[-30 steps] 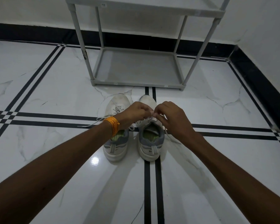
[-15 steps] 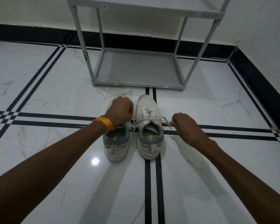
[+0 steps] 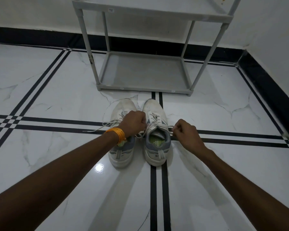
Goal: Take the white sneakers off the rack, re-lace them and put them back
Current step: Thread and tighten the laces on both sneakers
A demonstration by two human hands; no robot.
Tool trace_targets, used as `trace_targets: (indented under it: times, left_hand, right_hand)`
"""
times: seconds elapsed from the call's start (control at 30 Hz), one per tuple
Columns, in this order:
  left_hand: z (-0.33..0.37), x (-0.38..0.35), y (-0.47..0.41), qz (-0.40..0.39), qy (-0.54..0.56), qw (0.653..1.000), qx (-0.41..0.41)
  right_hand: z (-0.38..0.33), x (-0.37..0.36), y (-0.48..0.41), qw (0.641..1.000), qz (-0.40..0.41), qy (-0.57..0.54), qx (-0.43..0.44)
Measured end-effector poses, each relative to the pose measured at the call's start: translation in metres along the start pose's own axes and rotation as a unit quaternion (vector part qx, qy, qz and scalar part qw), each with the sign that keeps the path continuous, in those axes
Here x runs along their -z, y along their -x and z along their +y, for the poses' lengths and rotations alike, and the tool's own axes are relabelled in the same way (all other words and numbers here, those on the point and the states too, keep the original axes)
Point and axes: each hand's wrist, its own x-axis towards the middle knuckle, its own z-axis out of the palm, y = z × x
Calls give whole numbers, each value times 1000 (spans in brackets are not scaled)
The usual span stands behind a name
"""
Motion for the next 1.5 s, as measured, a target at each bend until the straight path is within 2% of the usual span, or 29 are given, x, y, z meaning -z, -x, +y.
trace_targets:
  times: [0.1, 0.27, 0.4, 0.57, 0.73, 0.87, 0.9, 0.97, 1.03, 1.07, 1.13, 1.2, 1.27, 1.3, 1.4, 1.5]
  left_hand:
    - [-8, 2, -1, 31, -54, 998, -25]
    - [-13, 4, 0, 65, -192, 973, -111]
    - [-23, 1, 3, 55, -233, 958, -158]
    - [-21, 4, 3, 48, -237, 957, -158]
    - [-19, 5, 3, 37, -212, 970, -112]
    - [-22, 23, 3, -14, -56, 998, -41]
    - [-22, 27, 3, -5, -13, 1000, -28]
    - [-16, 31, 5, 68, 17, 997, -20]
    - [1, 27, 7, 105, 12, 994, -40]
    - [10, 22, 8, 90, 11, 994, -63]
    - [23, 8, 9, 11, -10, 994, -104]
    - [26, -6, 10, -53, -39, 991, -116]
    - [23, -12, 13, -51, -42, 993, -102]
    - [22, -13, 15, -37, -33, 995, -92]
    - [20, -12, 18, 0, -31, 996, -82]
    - [22, -13, 22, -11, -68, 995, -76]
  right_hand:
    - [6, 3, -4, 992, 18, 111, 47]
    - [13, 7, -4, 954, -18, 276, 118]
    - [24, 7, 1, 936, -29, 326, 129]
    - [23, 9, 3, 937, -57, 326, 107]
    - [22, 7, 2, 948, -62, 294, 102]
    - [20, 18, 0, 994, -66, 83, 32]
    - [16, 24, 0, 998, -58, 30, 9]
    - [4, 35, 1, 999, -1, -46, -20]
    - [-11, 39, -2, 997, 73, -15, 3]
    - [-22, 38, -2, 996, 80, 25, 33]
    - [-40, 24, 0, 990, 19, 109, 87]
    - [-46, 4, 4, 965, -48, 228, 120]
    - [-43, -8, 5, 932, -70, 327, 136]
    - [-42, -10, 5, 927, -67, 343, 134]
    - [-37, -11, 1, 946, -55, 299, 110]
    - [-31, -7, -3, 980, -56, 171, 90]
